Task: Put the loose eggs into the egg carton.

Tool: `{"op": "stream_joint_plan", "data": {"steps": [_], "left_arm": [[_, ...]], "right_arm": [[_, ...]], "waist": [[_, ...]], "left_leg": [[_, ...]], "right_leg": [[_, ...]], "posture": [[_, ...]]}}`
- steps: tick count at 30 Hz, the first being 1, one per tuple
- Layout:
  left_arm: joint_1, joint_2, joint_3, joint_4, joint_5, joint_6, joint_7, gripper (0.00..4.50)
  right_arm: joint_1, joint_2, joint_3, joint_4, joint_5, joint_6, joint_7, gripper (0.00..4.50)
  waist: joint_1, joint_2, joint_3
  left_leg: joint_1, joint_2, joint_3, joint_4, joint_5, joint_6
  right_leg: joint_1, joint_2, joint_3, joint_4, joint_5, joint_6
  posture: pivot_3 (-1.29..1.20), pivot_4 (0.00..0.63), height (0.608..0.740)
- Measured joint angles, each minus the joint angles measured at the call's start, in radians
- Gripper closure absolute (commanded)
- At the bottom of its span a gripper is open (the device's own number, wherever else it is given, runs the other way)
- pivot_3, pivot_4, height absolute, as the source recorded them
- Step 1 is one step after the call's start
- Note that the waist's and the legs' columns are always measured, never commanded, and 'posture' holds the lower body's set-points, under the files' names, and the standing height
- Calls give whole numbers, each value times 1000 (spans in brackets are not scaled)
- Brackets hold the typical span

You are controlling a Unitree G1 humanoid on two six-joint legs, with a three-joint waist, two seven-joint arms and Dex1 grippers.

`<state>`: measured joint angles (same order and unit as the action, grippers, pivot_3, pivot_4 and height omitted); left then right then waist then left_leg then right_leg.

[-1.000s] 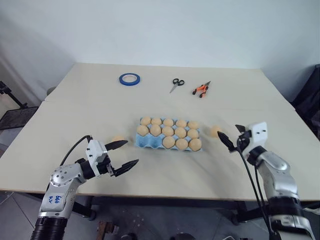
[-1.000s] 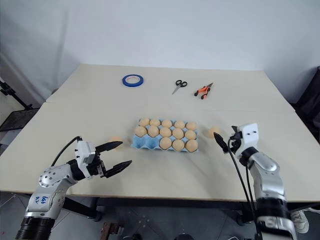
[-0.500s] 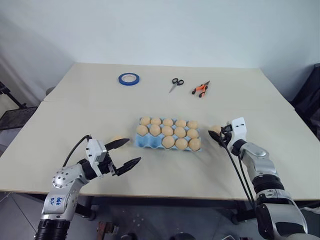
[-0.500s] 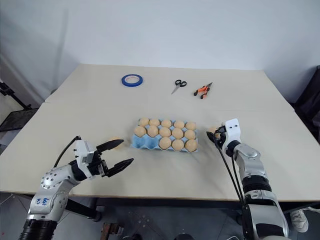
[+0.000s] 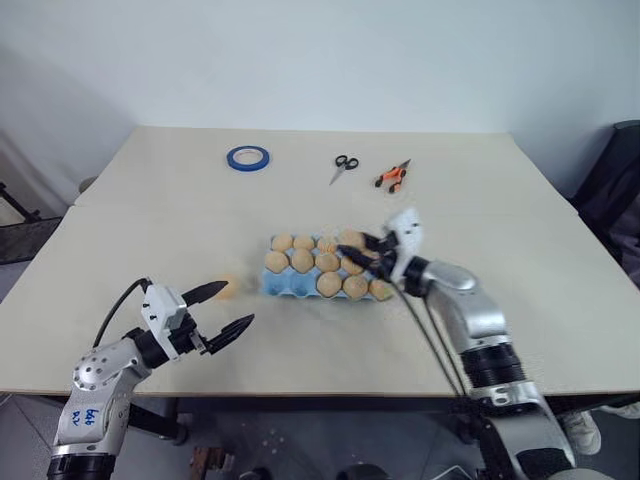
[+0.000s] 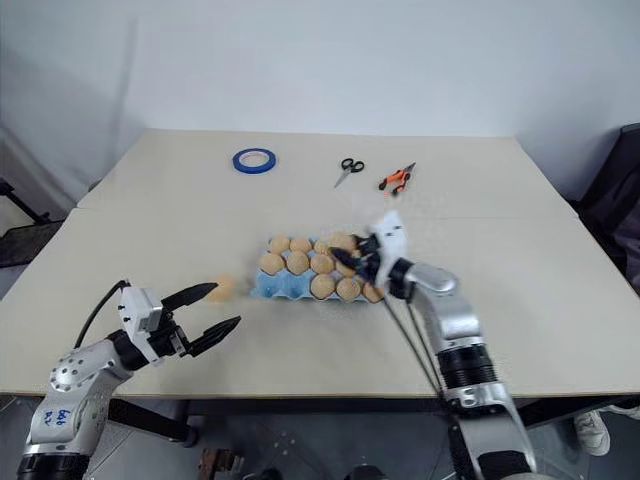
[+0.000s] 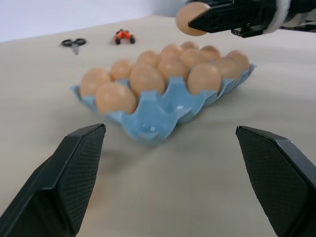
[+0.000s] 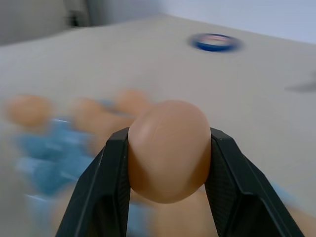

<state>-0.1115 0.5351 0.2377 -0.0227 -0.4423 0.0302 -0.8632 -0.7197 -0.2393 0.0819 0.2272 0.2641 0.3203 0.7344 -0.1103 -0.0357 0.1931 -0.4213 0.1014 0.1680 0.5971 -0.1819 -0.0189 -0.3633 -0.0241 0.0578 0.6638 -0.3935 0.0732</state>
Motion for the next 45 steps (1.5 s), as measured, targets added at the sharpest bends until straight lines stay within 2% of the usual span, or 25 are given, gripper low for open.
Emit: {"op": "stream_joint_plan", "data": {"steps": [4,7,12,13,19,22,29,33,36,45], "left_arm": [[26,1,19,-2,2,0,25,0],[38,0,20,-7,2,0,39,0],[45,0,20,-11,2,0,56,0],[45,0,20,-11,2,0,60,0],[48,0,25,-6,9,-10,68,0],[50,0,35,1,14,-18,78,0],[56,6,41,2,16,-23,84,0],[72,30,55,16,17,-33,72,0],[93,51,79,60,19,-36,67,0],[104,54,107,88,28,-33,111,0]], "right_arm": [[21,66,121,-70,-26,58,-5,2722],[30,71,150,-69,-47,67,-10,1840],[30,74,152,-69,-58,73,-11,88],[30,73,150,-69,-58,74,-12,12],[71,-28,85,-126,-52,73,-7,12],[149,-97,55,-164,-50,74,-2,12],[288,-168,-56,-306,24,94,19,12],[460,-265,-111,-421,90,-51,170,12],[559,-302,-150,-429,114,-130,242,12],[630,-316,-171,-411,120,-253,283,12]], "waist": [[14,0,0],[23,-1,0],[24,-1,0],[24,-1,0],[26,-1,-1],[27,-1,-1],[25,-1,-1],[30,-1,-1],[25,-1,0],[26,-2,-1]], "left_leg": [[-1,-2,0,0,0,1],[-1,-3,1,0,-3,-3],[-1,-2,1,-1,-3,-4],[-1,-2,1,-1,-3,-4],[-2,-2,2,-3,-1,0],[-3,-2,2,-3,-2,0],[-2,-2,3,-3,-1,0],[-2,-2,2,-3,-3,1],[0,-2,2,-3,-5,2],[1,-2,0,-1,-7,2]], "right_leg": [[0,-3,-1,-1,0,0],[0,-4,-1,-2,0,0],[-1,-3,-1,-1,0,-1],[-1,-3,-1,-1,0,-1],[-3,-3,0,-3,0,-1],[-3,-3,1,-4,0,-1],[-3,-2,2,-3,0,-1],[0,-2,0,-7,-1,-1],[2,-2,1,-9,-1,-1],[4,-2,0,-8,0,-1]], "posture": [[0,150,740],[0,150,740],[0,150,740],[0,150,740],[0,150,740],[0,150,740],[0,150,740],[0,150,740],[0,150,740],[0,150,740]]}}
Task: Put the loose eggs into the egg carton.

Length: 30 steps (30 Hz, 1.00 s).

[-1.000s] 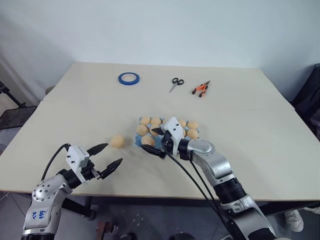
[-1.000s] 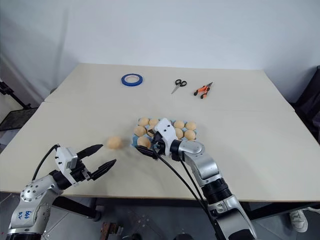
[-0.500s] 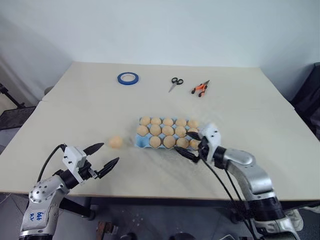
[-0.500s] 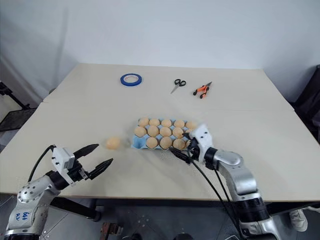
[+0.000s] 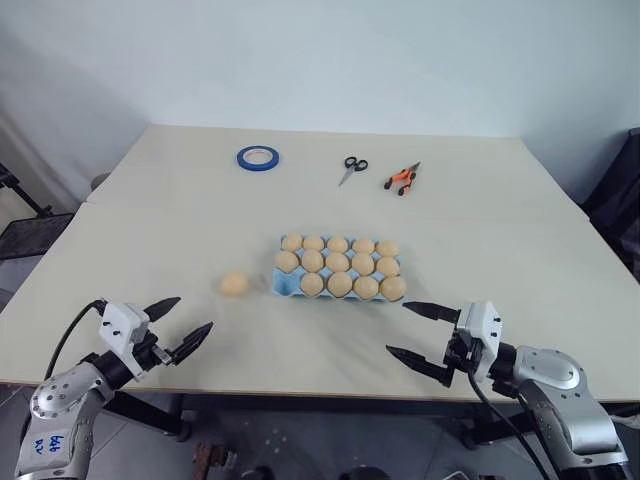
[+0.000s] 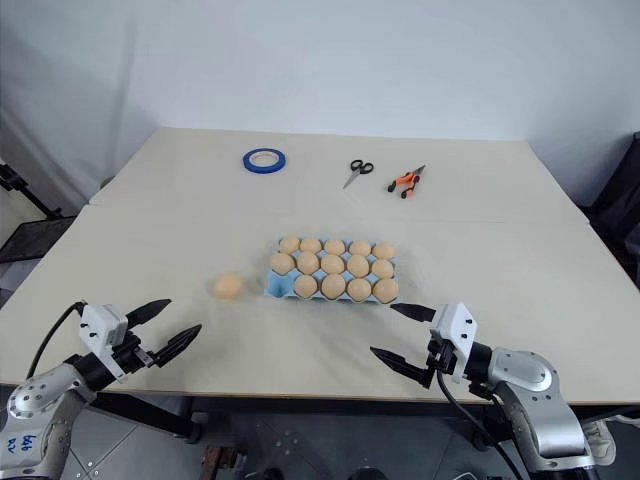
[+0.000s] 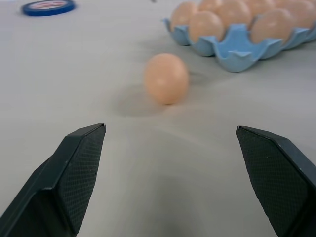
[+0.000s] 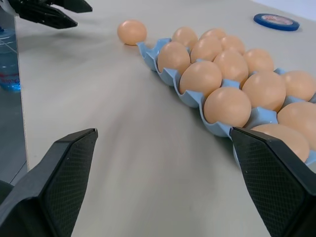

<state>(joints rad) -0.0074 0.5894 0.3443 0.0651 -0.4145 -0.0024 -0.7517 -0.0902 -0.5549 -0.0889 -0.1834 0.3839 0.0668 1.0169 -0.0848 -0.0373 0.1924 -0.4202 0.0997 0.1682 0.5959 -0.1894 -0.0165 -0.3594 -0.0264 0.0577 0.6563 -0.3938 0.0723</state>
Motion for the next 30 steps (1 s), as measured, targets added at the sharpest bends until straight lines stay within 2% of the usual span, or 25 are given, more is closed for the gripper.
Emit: {"op": "stream_joint_plan", "data": {"steps": [5,9,17,20,26,30], "left_arm": [[-60,-25,-20,33,30,11,47,0],[-245,-79,-121,140,96,16,82,0],[-514,-138,-229,424,220,-11,133,0],[-535,-148,-246,472,230,-30,124,590],[-531,-149,-246,446,215,-36,56,2526],[-539,-161,-247,368,167,-25,-14,2526]], "right_arm": [[-3,11,3,1,0,-6,-8,12],[-13,13,12,1,2,-20,-2,12],[-19,19,43,3,0,-24,-11,12],[-19,20,44,1,-1,-24,-27,0],[-18,20,44,-4,-3,-24,-57,0],[-15,20,44,-4,-4,-26,-64,0]], "waist": [[5,0,0],[28,0,0],[27,-1,0],[28,-1,0],[31,-1,0],[32,-1,0]], "left_leg": [[0,0,0,1,1,1],[-1,-1,-1,5,1,1],[-1,1,1,8,1,1],[-1,2,2,9,1,0],[-1,1,2,13,0,1],[-1,1,2,14,0,1]], "right_leg": [[0,0,-1,0,0,0],[1,0,-1,2,0,1],[0,2,0,4,0,1],[-1,3,-1,4,0,2],[0,2,-1,6,0,2],[1,2,-2,7,0,3]], "posture": [[0,150,740],[0,150,740],[0,150,740],[0,150,740],[0,150,740],[0,150,740]]}}
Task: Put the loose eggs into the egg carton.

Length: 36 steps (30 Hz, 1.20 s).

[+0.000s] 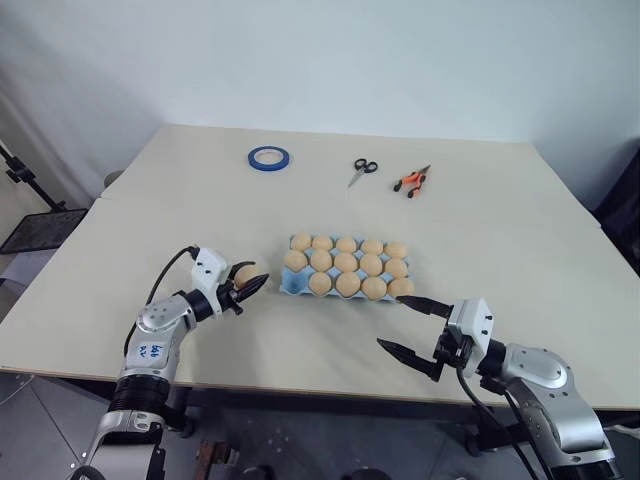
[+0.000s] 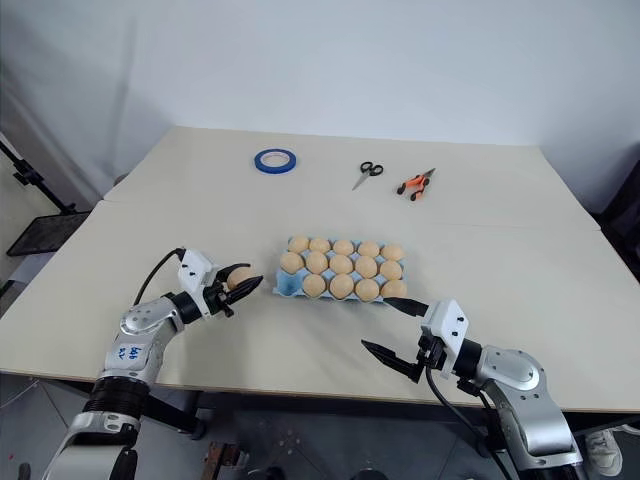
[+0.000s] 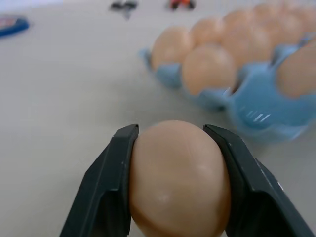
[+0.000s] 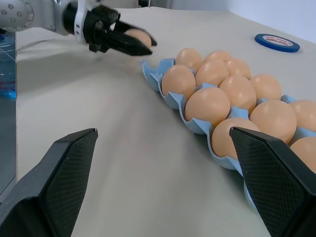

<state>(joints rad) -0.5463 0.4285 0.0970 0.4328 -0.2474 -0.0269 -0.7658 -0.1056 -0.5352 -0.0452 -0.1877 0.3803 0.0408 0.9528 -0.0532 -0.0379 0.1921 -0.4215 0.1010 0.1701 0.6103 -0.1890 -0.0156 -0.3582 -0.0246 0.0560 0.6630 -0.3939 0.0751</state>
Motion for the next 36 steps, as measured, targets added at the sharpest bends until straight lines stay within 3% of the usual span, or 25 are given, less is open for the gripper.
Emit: {"op": "stream_joint_plan", "data": {"steps": [6,11,14,19,20,23,26,30,36], "left_arm": [[-73,-60,-53,-40,-20,39,-67,2526],[-133,-99,-82,49,6,12,-67,2526],[-165,-120,-80,99,14,-10,-51,1787],[-178,-131,-82,124,24,-33,-47,151],[-173,-127,-83,117,25,-37,-49,27],[-138,-94,-79,53,20,-31,-62,27],[-47,0,-51,-75,-17,4,-104,27],[102,142,46,-186,-57,13,-166,27],[312,247,146,-249,-79,-19,-215,27]], "right_arm": [[-1,1,1,0,-5,-10,-6,0],[-3,9,4,1,-7,-17,-13,0],[-5,20,9,-2,-7,-17,-25,0],[-3,23,27,-21,-6,-8,-42,0],[-3,23,28,-27,-6,-2,-46,0],[0,23,29,-40,-5,6,-54,0],[1,20,31,-43,-5,12,-54,0],[-4,-2,21,-16,-3,16,-44,0],[-50,-12,0,83,-1,-1,0,0]], "waist": [[4,0,0],[-1,0,0],[-1,0,0],[-1,0,0],[-1,0,0],[-3,0,0],[-9,0,0],[-6,0,0],[-2,0,0]], "left_leg": [[0,-1,-1,1,0,1],[0,-2,-1,1,0,1],[0,-1,-1,1,0,1],[0,-1,0,1,0,1],[0,-1,0,1,0,1],[0,0,0,1,0,1],[0,2,1,1,-1,0],[0,3,1,1,-1,-1],[0,0,0,1,-7,1]], "right_leg": [[1,0,0,0,0,1],[0,1,1,0,0,1],[0,2,1,0,0,1],[0,1,1,0,0,1],[0,1,1,0,0,1],[0,2,1,0,0,1],[-1,3,1,0,0,1],[-1,3,1,0,0,0],[1,-3,1,-1,0,0]], "posture": [[0,150,740],[0,150,740],[0,150,740],[0,150,740],[0,150,740],[0,150,740],[0,150,740],[0,150,740],[0,150,740]]}}
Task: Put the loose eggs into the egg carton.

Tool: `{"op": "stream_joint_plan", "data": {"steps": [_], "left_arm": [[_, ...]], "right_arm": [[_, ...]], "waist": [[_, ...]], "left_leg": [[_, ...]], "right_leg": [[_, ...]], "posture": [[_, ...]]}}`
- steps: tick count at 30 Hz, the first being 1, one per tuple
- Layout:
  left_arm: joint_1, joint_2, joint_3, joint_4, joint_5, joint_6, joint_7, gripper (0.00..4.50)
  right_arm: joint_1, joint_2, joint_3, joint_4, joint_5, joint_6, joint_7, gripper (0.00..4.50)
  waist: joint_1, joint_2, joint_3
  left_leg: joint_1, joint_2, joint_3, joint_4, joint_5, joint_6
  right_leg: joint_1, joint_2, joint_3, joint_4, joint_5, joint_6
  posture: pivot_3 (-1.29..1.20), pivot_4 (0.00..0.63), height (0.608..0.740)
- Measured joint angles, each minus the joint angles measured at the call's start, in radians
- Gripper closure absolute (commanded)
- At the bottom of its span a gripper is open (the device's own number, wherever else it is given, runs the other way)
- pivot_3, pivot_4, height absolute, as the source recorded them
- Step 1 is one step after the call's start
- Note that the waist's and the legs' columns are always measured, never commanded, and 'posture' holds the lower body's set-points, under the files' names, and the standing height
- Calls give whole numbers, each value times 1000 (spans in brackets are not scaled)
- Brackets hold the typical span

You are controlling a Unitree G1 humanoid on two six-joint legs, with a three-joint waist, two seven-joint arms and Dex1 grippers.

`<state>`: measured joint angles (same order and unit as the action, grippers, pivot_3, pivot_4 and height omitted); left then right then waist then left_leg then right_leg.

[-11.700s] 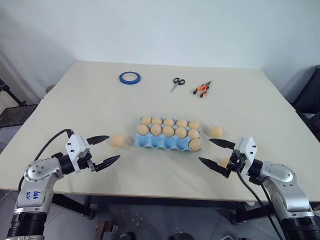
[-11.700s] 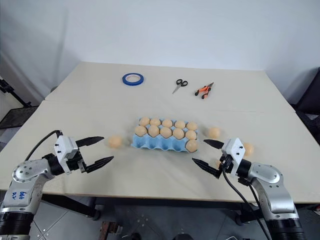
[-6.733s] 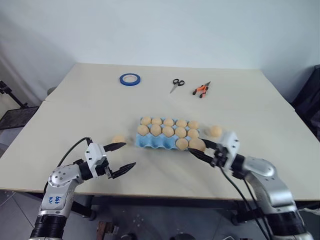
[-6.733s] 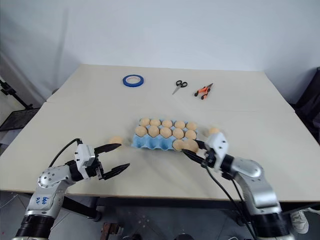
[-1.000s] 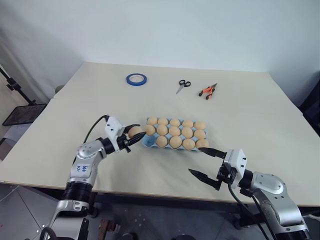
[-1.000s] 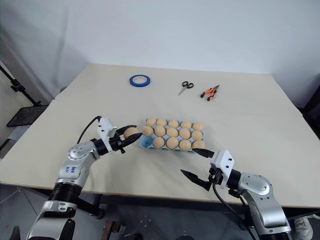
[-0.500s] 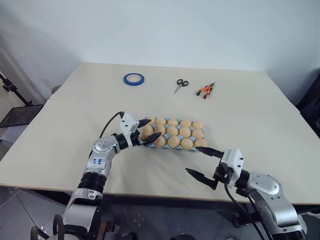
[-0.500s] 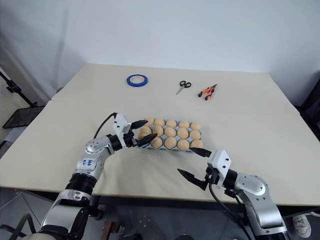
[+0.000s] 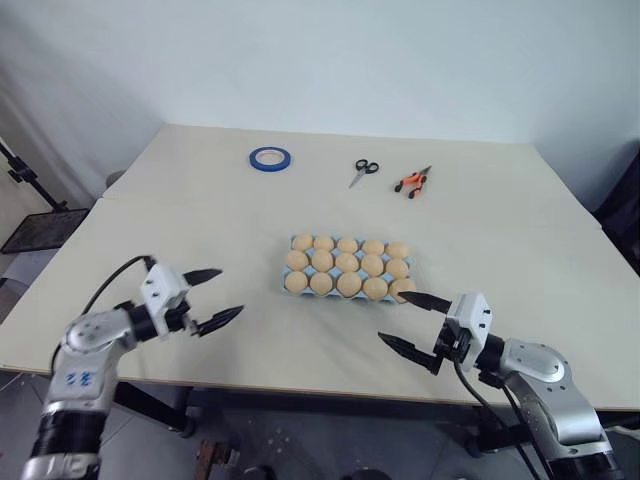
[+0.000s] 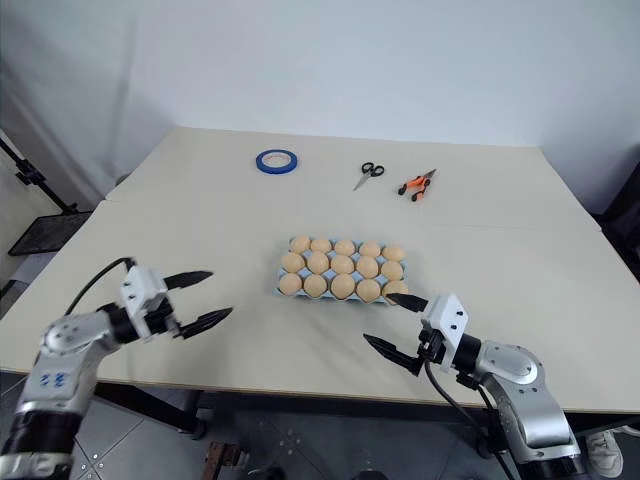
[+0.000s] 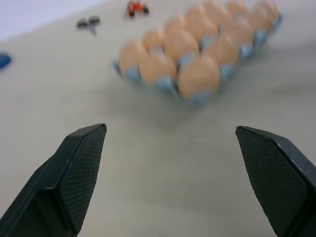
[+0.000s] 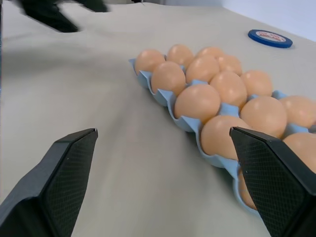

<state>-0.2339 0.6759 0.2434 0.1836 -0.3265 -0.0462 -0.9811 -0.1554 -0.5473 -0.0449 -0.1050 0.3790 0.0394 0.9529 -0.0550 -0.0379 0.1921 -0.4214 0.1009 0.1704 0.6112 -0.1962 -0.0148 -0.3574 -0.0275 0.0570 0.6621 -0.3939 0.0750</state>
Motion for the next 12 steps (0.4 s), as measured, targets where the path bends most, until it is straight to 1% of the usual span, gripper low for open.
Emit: {"op": "stream_joint_plan", "data": {"steps": [2,5,12], "left_arm": [[65,6,28,-45,-4,1,6,27],[115,-2,41,-101,-5,0,39,27],[127,-36,45,-149,3,-10,122,27]], "right_arm": [[-19,0,-2,34,2,-6,18,0],[-44,0,-3,62,4,-21,37,0],[-59,1,-8,116,3,-40,24,0]], "waist": [[1,0,0],[0,0,0],[-1,0,0]], "left_leg": [[0,-1,-1,0,-1,1],[0,-1,-2,-1,-2,3],[0,0,-1,-2,-1,4]], "right_leg": [[1,-1,0,-1,0,0],[1,-1,0,-1,0,-1],[0,0,0,-2,0,-1]], "posture": [[0,150,740],[0,150,740],[0,150,740]]}}
